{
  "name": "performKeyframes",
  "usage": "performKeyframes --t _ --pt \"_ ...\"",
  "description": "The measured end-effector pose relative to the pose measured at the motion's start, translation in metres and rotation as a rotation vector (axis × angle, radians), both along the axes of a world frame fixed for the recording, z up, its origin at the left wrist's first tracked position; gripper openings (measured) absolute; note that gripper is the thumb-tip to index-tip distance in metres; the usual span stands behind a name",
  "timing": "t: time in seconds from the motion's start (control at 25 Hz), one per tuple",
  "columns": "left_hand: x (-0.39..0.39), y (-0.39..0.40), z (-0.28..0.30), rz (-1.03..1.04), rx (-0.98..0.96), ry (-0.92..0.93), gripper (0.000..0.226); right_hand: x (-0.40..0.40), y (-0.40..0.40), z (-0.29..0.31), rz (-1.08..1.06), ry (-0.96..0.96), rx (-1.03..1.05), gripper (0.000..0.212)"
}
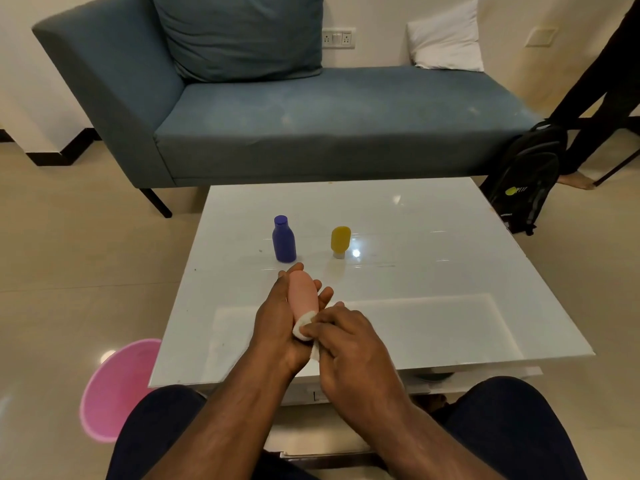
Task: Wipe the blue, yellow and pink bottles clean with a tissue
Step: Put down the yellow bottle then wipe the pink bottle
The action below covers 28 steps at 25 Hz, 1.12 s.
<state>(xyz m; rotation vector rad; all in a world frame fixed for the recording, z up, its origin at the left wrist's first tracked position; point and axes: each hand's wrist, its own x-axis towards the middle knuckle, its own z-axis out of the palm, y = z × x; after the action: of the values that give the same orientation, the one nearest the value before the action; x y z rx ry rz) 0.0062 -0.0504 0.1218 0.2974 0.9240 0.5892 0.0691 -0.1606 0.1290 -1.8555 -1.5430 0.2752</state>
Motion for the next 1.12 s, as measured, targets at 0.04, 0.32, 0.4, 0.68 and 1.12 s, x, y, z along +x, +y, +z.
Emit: performKeyframes --t 0.04,0.32,0.4,0.68,1.12 --pt "0.000 -0.001 0.000 0.019 0.003 -0.010 0.050 0.006 0.002 -0.002 -0.031 0.021 -0.010 0.027" --pt "0.000 -0.002 -0.005 0.010 -0.020 -0.063 0.059 -0.001 -0.003 -0.002 -0.053 0.090 0.022 0.027" --pt "0.000 -0.006 -0.007 0.016 -0.027 -0.059 0.056 0.003 0.001 -0.003 -0.086 0.141 0.006 0.025" --pt "-0.003 -0.017 0.002 0.028 -0.014 -0.052 0.048 0.007 0.006 0.003 -0.118 0.176 -0.012 0.023" --pt "0.009 -0.009 0.028 0.128 -0.214 -0.097 0.042 0.003 0.006 -0.003 -0.097 -0.015 0.171 0.024"
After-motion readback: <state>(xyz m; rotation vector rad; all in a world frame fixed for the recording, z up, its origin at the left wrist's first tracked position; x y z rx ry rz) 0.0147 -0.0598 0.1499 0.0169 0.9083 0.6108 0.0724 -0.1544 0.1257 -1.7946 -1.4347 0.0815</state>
